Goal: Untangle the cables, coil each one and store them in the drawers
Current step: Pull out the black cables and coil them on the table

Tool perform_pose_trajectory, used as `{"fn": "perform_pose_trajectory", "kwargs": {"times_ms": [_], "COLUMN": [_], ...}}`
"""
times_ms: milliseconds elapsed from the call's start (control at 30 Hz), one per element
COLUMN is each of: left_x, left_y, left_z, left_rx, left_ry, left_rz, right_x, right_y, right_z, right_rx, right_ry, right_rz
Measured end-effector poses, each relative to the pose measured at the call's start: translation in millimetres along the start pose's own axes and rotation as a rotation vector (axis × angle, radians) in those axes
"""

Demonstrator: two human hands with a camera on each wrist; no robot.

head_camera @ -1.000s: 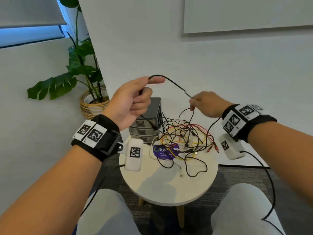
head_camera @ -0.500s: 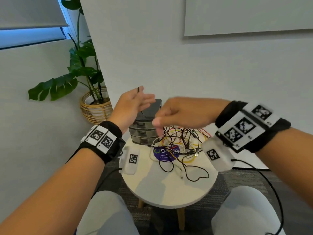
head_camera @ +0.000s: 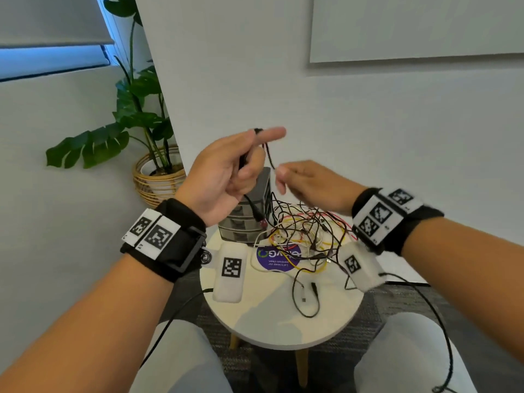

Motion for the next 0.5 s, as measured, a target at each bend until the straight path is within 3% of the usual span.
{"fn": "perform_pose_trajectory", "kwargs": {"times_ms": [100,200,367,500], "left_x": [17,26,21,6], "left_y": [3,3,5,1], "left_z": [1,14,11,10], "left_rx": [-0.050,-0.047,-0.039,-0.015], "left_ry": [0.088,0.099,0.647,0.623], "left_rz": [-0.225,-0.290,-0.210,-0.036], "right_x": [-36,-38,4,48], "right_y": [-13,-14,-5,3], "right_z": [21,47,75,75], "right_rx": [0.057,0.128,0.207,0.208], "right_ry": [-0.015,-0.071,-0.126,-0.138], "right_rz": [0.161,0.267,0.231,0.018]}}
Point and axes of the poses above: each hand's wrist, its own y-axis towards the middle knuckle, its own x-axis out of the back of the hand, z = x × y, the point moved 9 cm from there along y, towards the middle knuckle, and after that the axes turned 5 degrees about -z, right-handed, at the moved point
